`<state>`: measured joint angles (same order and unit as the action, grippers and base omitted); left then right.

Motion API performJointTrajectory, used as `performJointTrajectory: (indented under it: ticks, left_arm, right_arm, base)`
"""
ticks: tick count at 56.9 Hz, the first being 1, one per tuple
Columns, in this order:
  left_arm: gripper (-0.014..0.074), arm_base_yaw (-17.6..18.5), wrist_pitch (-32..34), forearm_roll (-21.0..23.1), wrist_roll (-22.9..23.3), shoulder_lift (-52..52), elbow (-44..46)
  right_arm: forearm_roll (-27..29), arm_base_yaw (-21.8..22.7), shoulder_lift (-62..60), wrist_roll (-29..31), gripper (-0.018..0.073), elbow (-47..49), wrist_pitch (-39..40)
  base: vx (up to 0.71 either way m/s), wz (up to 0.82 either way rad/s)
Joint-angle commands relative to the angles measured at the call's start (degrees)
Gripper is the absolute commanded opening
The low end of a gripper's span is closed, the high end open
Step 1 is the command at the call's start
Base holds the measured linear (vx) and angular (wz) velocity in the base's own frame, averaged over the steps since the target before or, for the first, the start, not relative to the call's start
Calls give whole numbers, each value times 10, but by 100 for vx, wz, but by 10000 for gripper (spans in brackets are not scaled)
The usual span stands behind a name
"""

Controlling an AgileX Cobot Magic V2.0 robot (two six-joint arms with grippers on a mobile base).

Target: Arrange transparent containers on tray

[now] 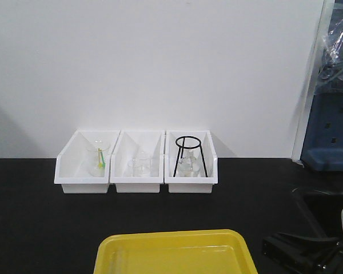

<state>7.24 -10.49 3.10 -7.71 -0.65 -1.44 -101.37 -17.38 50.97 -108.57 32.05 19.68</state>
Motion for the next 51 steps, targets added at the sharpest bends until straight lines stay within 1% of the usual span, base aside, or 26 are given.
performJointTrajectory:
  ticks: [1,51]
  left_arm:
    - [-1,-1,47,-1,5,-13,-23]
    - [-1,-1,47,-1,5,-13,-22]
  right_arm:
    - [-13,3,-5,5,-13,16,-10]
    - [-12,3,-5,5,-13,16,-11]
  base:
    - [0,0]
    - [0,0]
